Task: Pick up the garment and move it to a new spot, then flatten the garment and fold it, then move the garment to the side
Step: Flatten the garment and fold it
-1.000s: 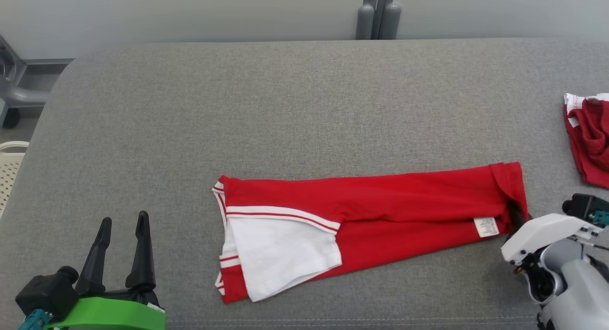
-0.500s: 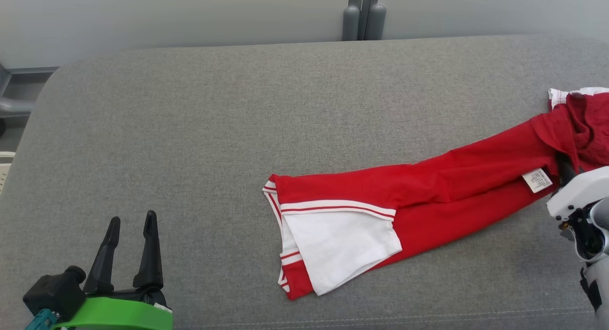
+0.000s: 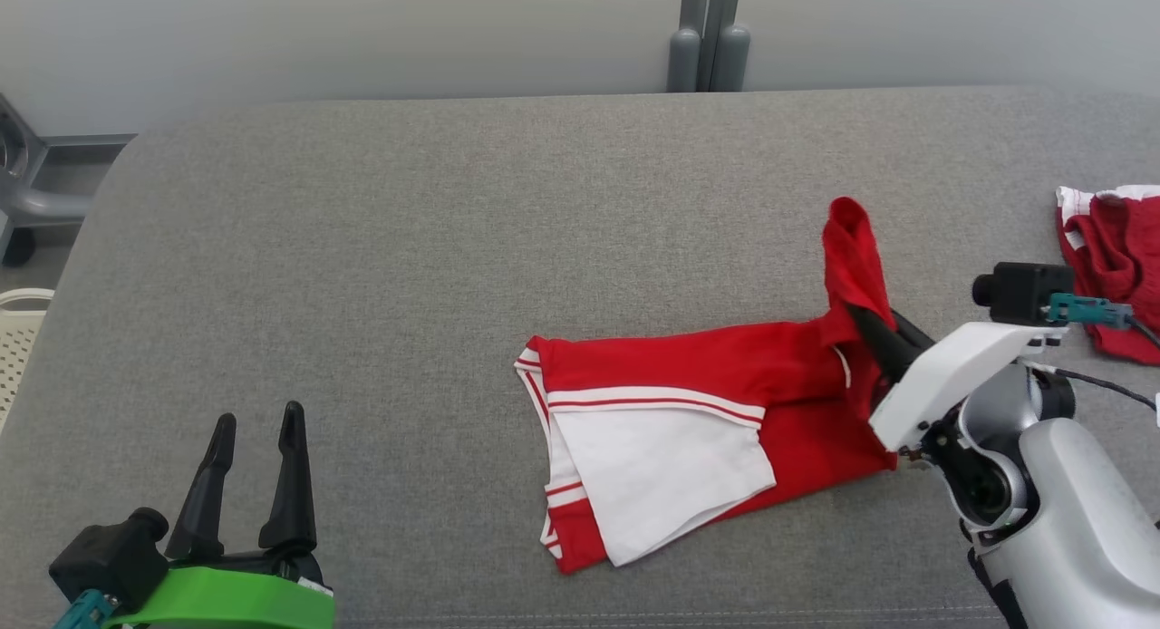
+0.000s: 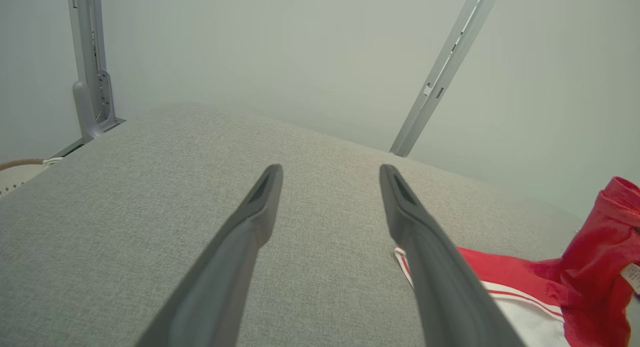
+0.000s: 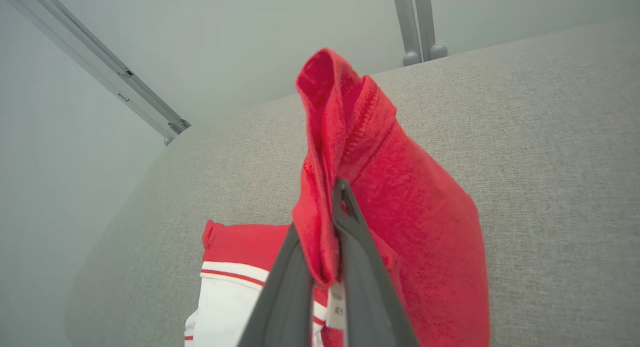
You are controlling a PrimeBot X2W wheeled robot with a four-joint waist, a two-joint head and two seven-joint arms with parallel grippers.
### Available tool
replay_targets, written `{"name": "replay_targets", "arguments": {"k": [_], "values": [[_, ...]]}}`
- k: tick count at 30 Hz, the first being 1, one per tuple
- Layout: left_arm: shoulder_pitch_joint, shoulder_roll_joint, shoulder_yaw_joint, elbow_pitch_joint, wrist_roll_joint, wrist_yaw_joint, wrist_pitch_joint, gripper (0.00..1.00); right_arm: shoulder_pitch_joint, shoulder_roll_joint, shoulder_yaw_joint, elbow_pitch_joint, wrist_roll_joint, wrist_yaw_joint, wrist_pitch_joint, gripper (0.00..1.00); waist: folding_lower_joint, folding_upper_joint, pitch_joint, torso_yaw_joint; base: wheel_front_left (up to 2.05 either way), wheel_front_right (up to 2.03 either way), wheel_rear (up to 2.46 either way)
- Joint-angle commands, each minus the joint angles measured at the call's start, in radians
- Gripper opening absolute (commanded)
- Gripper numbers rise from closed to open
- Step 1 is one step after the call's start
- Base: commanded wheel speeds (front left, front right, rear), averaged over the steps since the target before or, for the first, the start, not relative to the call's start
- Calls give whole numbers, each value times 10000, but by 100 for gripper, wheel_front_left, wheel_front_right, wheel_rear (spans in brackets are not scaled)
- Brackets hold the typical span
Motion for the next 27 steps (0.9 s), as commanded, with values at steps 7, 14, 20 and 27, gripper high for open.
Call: {"name": "replay_targets", "arguments": {"k": [7,14,20,27], "values": [[-45,-34,-13,-40,-14,-96,-21,100,353,432,1220,-956,-296,-1,853,0,0,0,-45,309,0,0,0],[-86,-109,-60,56,-45,-166,-21,100,119,798,2076,-240,-714,-1,1138,0,0,0,-69,628,0,0,0],[-113,-180,-110,147,-14,-247,-21,100,-303,1134,2683,815,-949,0,851,0,0,0,-58,880,0,0,0],[-154,-294,-170,248,12,-306,-23,100,-872,1476,3157,2288,-1046,-1,429,0,0,0,-41,1131,0,0,0]]}}
